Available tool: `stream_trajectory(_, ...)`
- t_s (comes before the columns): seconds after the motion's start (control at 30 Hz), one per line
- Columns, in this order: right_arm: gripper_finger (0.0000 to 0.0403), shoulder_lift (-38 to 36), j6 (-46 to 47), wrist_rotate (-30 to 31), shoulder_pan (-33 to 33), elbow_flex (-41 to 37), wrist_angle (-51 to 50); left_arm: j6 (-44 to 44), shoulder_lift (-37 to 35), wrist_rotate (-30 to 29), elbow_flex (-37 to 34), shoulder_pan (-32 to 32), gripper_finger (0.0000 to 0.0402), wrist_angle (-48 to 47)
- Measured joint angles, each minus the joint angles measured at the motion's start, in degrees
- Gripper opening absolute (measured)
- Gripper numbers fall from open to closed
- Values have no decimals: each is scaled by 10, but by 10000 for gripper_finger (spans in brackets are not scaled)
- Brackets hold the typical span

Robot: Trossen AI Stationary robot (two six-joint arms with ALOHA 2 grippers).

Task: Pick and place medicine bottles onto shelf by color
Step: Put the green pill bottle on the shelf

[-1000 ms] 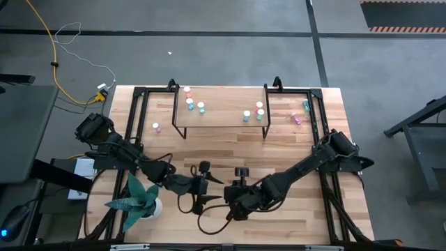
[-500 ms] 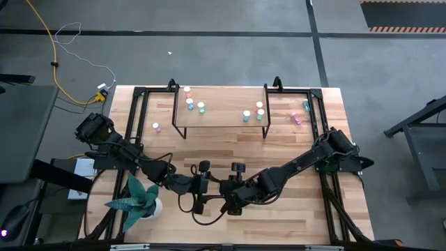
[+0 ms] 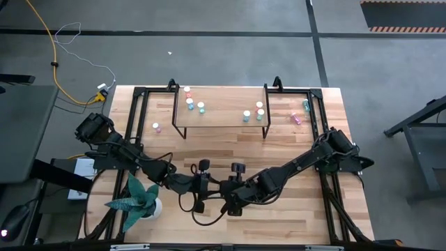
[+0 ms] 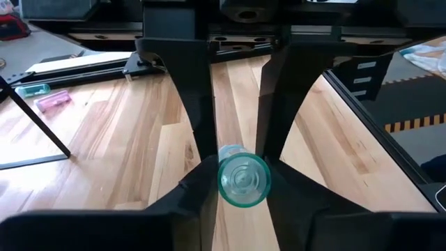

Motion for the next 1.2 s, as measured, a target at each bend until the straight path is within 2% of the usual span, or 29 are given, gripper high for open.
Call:
stream_trajectory(0.43,90,0,-24,-9,-1,0,-3,0,-7,-15,0,0,94,-24)
stream_trajectory(0.6,123,0,-25,-4,-1,1,-26,-3,-17,-30,0,-1,93,-49)
stream_trajectory(0.87,197,0,-8,-6,0,0,-101,-38,-43,-102,-1,0,93,-140)
stream_trajectory(1.03,206,0,39,9,10,-9,-197,-74,-78,-123,1,-3,93,-200)
stream_trajectory(1.1,206,0,56,23,24,-27,-210,-84,-95,-139,-2,-9,93,-234)
stream_trajectory(1.2,206,-14,86,37,47,-81,-196,-87,-112,-180,-11,-23,96,-217)
